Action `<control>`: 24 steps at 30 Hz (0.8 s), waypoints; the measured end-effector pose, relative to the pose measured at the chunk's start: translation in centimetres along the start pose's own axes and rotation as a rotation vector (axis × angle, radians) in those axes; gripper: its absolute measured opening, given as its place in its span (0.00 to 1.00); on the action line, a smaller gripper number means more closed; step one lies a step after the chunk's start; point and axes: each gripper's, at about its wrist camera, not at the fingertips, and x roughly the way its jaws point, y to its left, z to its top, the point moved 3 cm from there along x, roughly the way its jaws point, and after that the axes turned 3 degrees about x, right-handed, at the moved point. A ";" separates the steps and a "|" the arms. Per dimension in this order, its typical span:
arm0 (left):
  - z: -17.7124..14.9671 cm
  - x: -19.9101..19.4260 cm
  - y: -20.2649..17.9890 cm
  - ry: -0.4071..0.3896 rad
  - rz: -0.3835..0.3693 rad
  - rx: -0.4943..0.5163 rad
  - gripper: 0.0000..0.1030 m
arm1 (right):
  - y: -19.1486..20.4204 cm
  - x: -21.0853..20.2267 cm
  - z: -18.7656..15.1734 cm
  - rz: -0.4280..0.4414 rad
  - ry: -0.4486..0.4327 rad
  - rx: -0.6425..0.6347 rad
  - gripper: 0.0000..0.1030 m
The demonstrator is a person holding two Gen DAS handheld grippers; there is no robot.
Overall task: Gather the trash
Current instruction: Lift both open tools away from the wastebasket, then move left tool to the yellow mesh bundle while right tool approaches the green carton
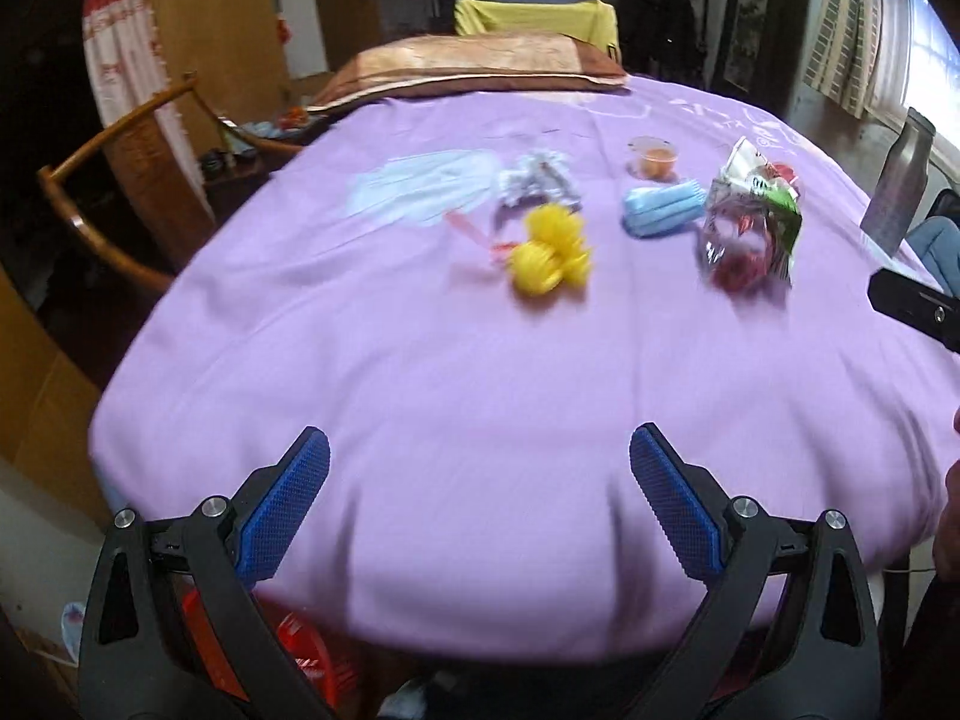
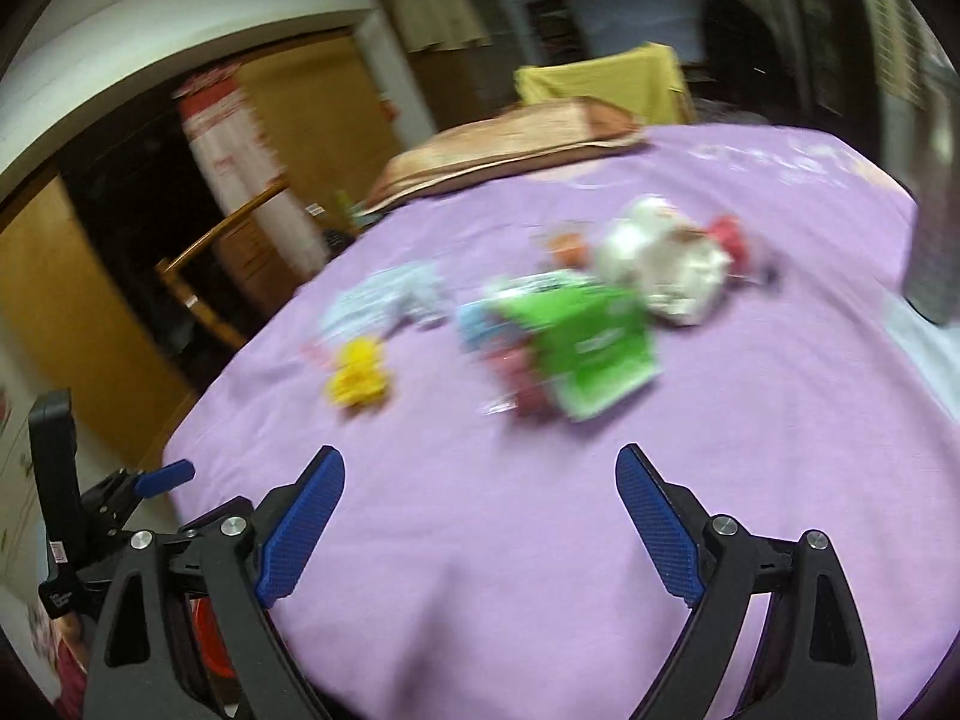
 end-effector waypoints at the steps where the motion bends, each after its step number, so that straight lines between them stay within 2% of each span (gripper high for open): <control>1: 0.7 0.5 -0.3 0.004 -0.007 0.000 0.94 | -0.9 0.3 0.3 -0.015 -0.004 0.015 0.88; 6: 4.0 4.1 -1.2 0.026 -0.020 0.001 0.94 | -4.7 1.7 1.3 -0.099 -0.007 0.068 0.88; 11: 6.4 7.3 -1.3 0.071 -0.031 -0.024 0.94 | -6.1 3.1 1.5 -0.144 0.011 0.081 0.90; 14: 7.2 8.3 -1.3 0.084 -0.042 -0.042 0.94 | -6.2 3.5 1.4 -0.116 0.023 0.096 0.92; 19: 7.8 10.1 -0.9 0.103 -0.017 -0.074 0.94 | -6.2 3.3 1.3 -0.101 0.020 0.104 0.93; 21: 7.6 10.8 -0.6 0.134 -0.007 -0.089 0.94 | -6.7 3.6 1.3 -0.087 0.037 0.131 0.93; 24: 7.5 11.0 0.1 0.138 -0.043 -0.125 0.94 | -7.2 3.7 1.3 -0.071 0.051 0.165 0.93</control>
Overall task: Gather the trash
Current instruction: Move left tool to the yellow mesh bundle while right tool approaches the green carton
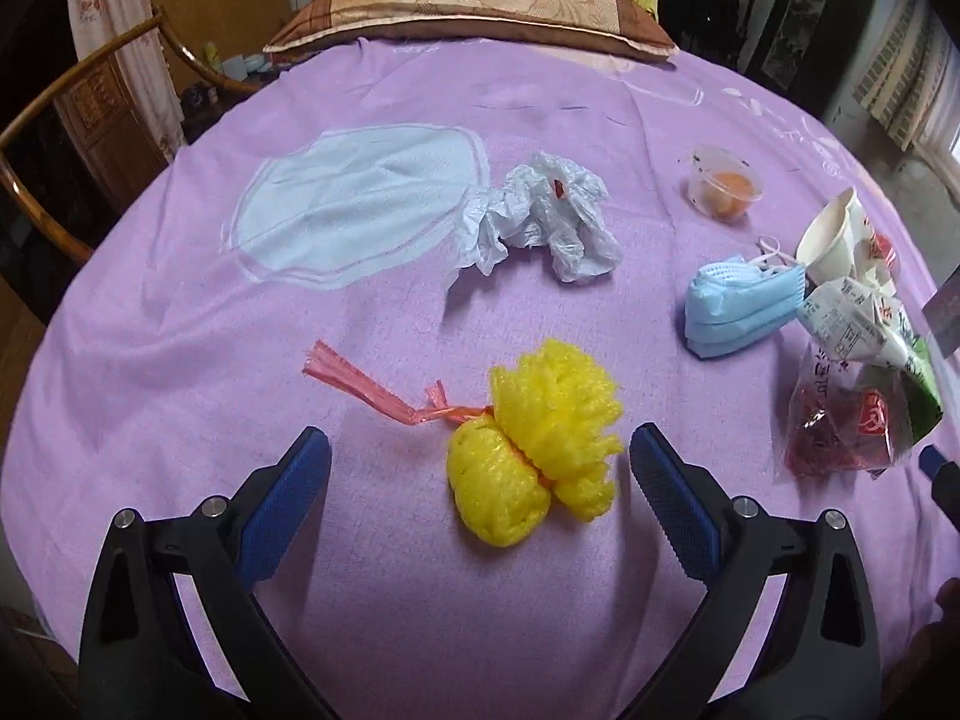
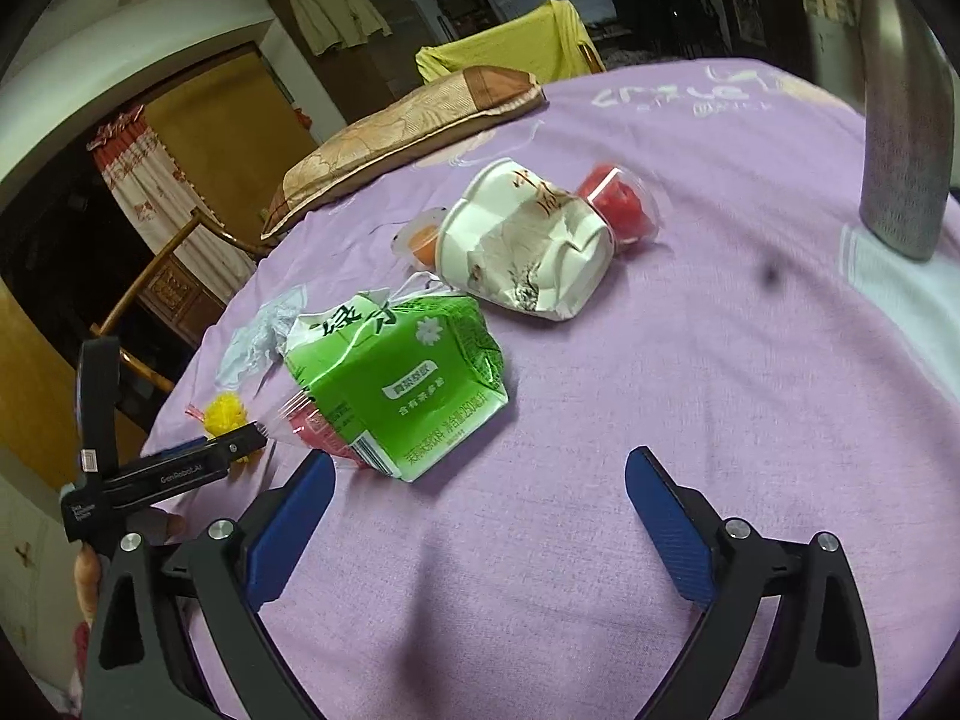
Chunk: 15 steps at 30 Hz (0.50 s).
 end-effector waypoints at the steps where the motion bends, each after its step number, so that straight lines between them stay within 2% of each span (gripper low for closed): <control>1: -0.1 0.2 0.1 0.010 -0.006 -0.002 0.94 | 0.0 0.0 -0.1 0.002 0.003 0.003 0.93; 11: 0.0 0.3 -0.3 0.018 -0.008 0.011 0.94 | 1.5 0.8 -0.2 -0.044 0.038 -0.074 0.93; 15: 0.0 0.3 -0.2 0.015 -0.016 0.004 0.94 | 3.1 1.3 0.5 -0.027 0.047 -0.109 0.93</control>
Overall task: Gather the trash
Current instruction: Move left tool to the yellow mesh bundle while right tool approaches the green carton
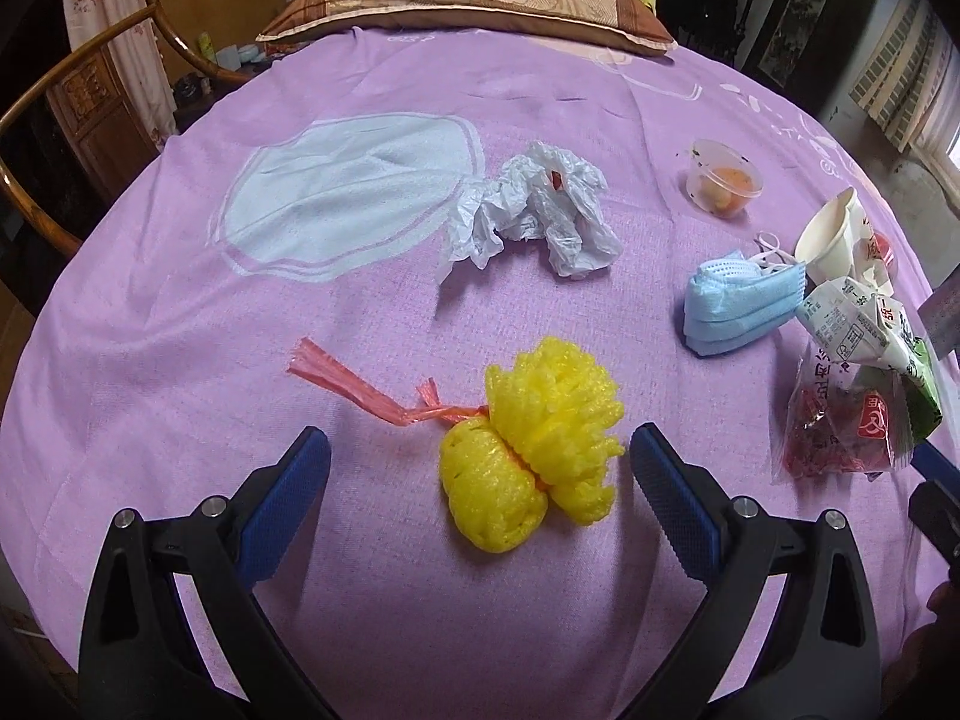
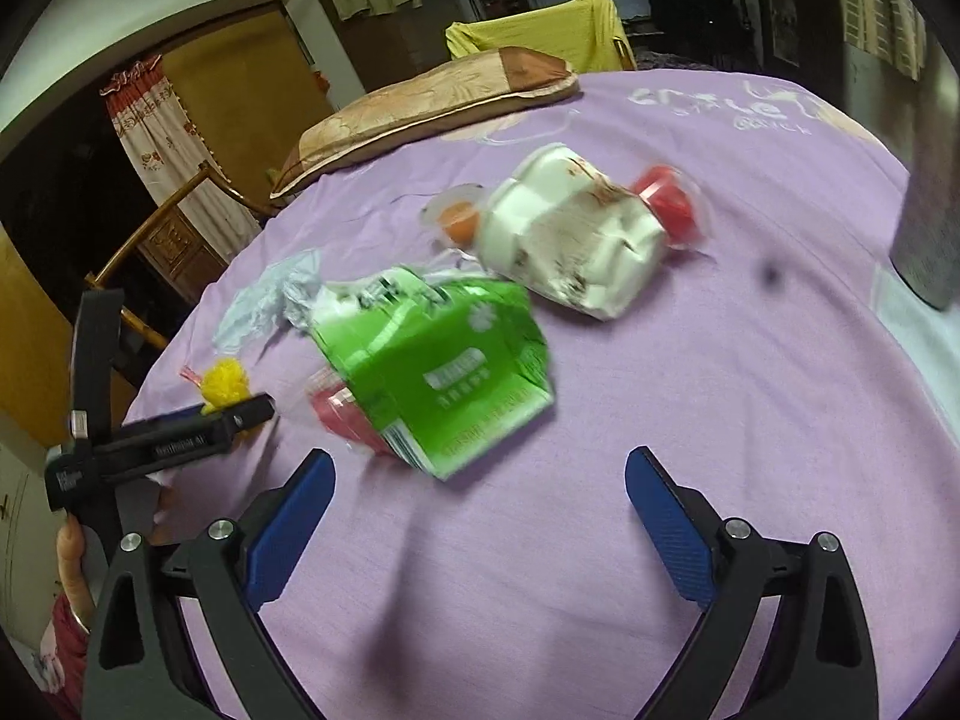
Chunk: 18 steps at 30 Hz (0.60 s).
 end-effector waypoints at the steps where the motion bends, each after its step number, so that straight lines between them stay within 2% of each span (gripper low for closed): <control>1: 0.0 0.0 0.0 0.000 -0.001 0.000 0.94 | 0.3 -0.1 0.4 0.015 -0.002 0.007 0.93; 3: 0.0 0.0 0.0 -0.001 -0.003 -0.002 0.94 | 1.1 -0.1 1.5 0.050 -0.014 0.017 0.93; 5: 0.0 0.0 0.0 -0.002 -0.004 -0.003 0.94 | 1.9 0.0 2.3 0.048 -0.023 0.003 0.93; 10: 0.1 0.1 -0.2 0.002 0.006 0.008 0.94 | 3.1 1.4 2.9 -0.017 -0.025 -0.056 0.93; 13: 0.1 0.1 -0.1 0.002 0.004 0.008 0.94 | 0.5 1.1 3.4 -0.052 -0.053 0.029 0.92; 18: 0.1 0.1 -0.1 0.004 0.009 0.012 0.94 | -6.9 -1.4 4.1 -0.064 -0.138 0.279 0.92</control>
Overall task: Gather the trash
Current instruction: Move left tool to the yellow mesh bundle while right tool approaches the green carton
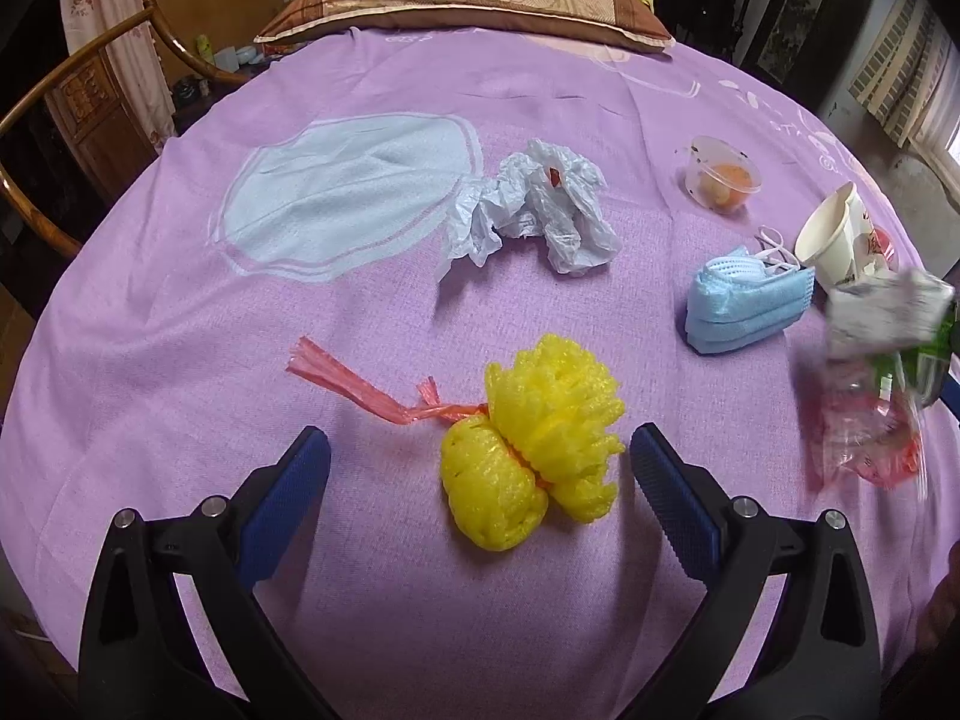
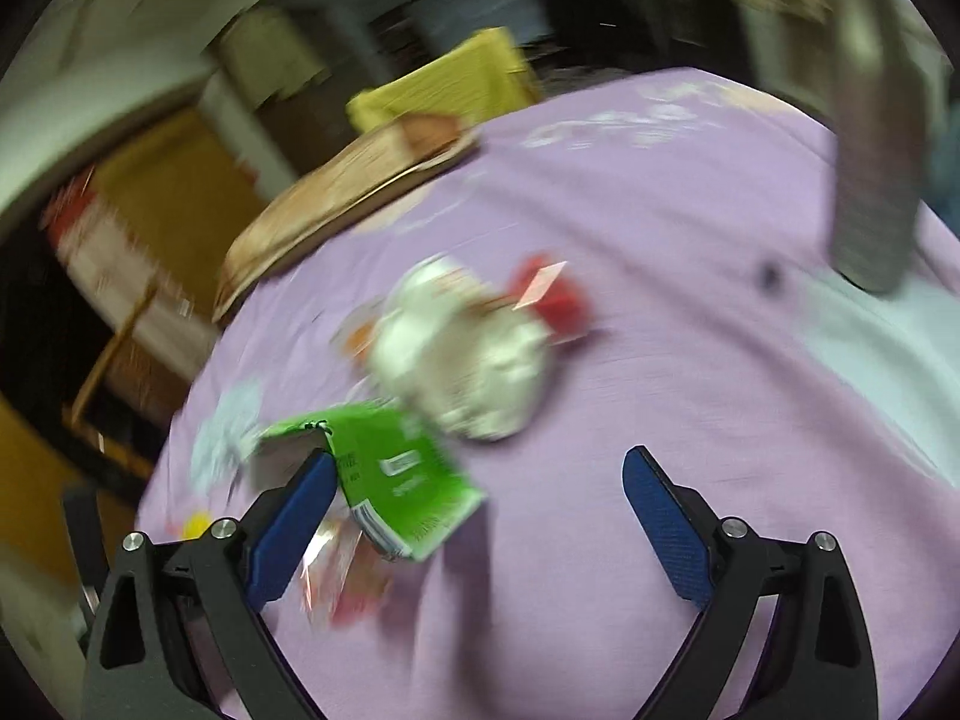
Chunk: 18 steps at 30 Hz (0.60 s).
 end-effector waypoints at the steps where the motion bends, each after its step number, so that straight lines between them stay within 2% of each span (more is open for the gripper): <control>1: 0.0 0.0 0.0 0.001 0.002 0.001 0.94 | -0.8 -0.1 0.3 -0.012 -0.005 0.016 0.92; 4: 0.0 0.0 -0.1 0.001 0.004 0.001 0.94 | -1.0 -0.4 0.2 -0.016 -0.008 -0.005 0.92; 12: 0.0 0.1 -0.1 0.004 0.008 0.007 0.94 | 3.7 0.7 -1.6 -0.033 0.008 -0.235 0.91; 13: 0.0 0.1 -0.1 0.003 0.008 0.006 0.94 | 4.2 1.0 -1.7 -0.038 0.019 -0.260 0.85; 14: 0.0 0.1 -0.1 0.003 0.006 0.005 0.94 | 4.6 1.5 -1.8 -0.041 0.032 -0.282 0.72; 15: 0.0 0.1 -0.1 0.001 0.003 0.002 0.94 | 5.0 1.9 -2.0 -0.040 0.048 -0.300 0.65; 17: 0.0 0.0 -0.1 -0.001 -0.001 -0.003 0.94 | 5.3 2.5 -2.0 -0.028 0.077 -0.305 0.31; 18: 0.0 0.0 0.0 -0.003 -0.004 -0.006 0.94 | 5.2 2.7 -2.1 0.000 0.100 -0.294 0.26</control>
